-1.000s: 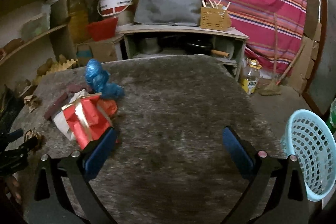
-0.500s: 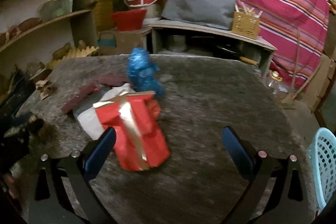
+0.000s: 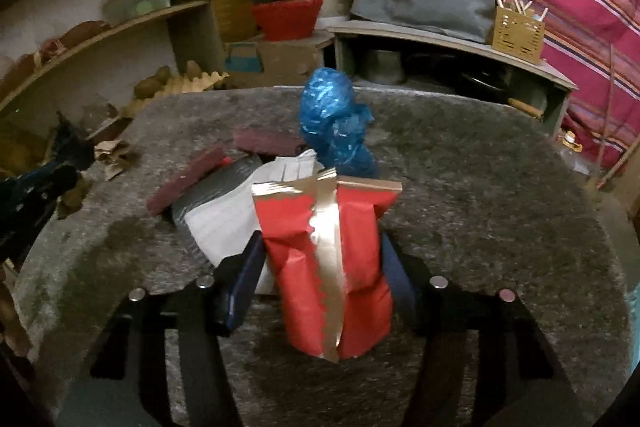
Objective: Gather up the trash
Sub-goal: 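Carry both items over the blue basket and open both grippers to drop them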
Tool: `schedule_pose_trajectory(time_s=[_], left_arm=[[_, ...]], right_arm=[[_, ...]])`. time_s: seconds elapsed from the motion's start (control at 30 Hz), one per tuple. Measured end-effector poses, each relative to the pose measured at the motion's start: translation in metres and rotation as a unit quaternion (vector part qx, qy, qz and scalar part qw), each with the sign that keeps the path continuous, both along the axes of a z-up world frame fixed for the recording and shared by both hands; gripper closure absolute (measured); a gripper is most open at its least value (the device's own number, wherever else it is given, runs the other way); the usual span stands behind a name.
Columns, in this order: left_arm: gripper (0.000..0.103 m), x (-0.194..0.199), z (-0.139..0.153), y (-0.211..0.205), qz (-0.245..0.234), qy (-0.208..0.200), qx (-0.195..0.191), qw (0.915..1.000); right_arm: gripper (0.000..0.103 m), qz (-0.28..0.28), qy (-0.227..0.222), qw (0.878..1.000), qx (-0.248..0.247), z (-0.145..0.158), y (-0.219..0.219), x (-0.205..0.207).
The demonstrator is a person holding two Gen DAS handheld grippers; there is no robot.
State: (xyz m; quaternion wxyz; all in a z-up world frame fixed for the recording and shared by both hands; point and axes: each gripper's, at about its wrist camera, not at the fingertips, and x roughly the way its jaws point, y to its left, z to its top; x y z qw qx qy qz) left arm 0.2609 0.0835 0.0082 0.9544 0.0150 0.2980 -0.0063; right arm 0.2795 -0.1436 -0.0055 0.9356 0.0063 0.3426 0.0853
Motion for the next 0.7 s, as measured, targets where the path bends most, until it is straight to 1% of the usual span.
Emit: schedule_pose_trajectory(time_s=[0.03,0.13,0.27,0.4,0.7], left_arm=[[0.064,0.0,0.0,-0.001,0.0,-0.001,-0.001,1.0],[0.064,0.0,0.004,-0.01,-0.002,-0.004,0.001,1.0],[0.064,-0.002,0.01,-0.026,-0.011,-0.01,-0.001,0.9999],[0.064,-0.004,0.013,-0.046,-0.025,-0.014,0.0,0.9996],[0.064,-0.01,0.015,-0.106,-0.062,-0.017,0.005,0.9979]], right_arm=[[0.055,0.007,0.0,1.0,0.003,0.0,-0.001,-0.002],[0.063,0.001,-0.012,1.0,-0.001,0.005,-0.005,-0.009],[0.068,-0.017,-0.022,0.999,0.023,0.013,-0.029,-0.02],[0.069,-0.036,-0.032,0.998,0.032,0.022,-0.055,-0.033],[0.069,-0.089,-0.047,0.995,0.02,0.036,-0.121,-0.061]])
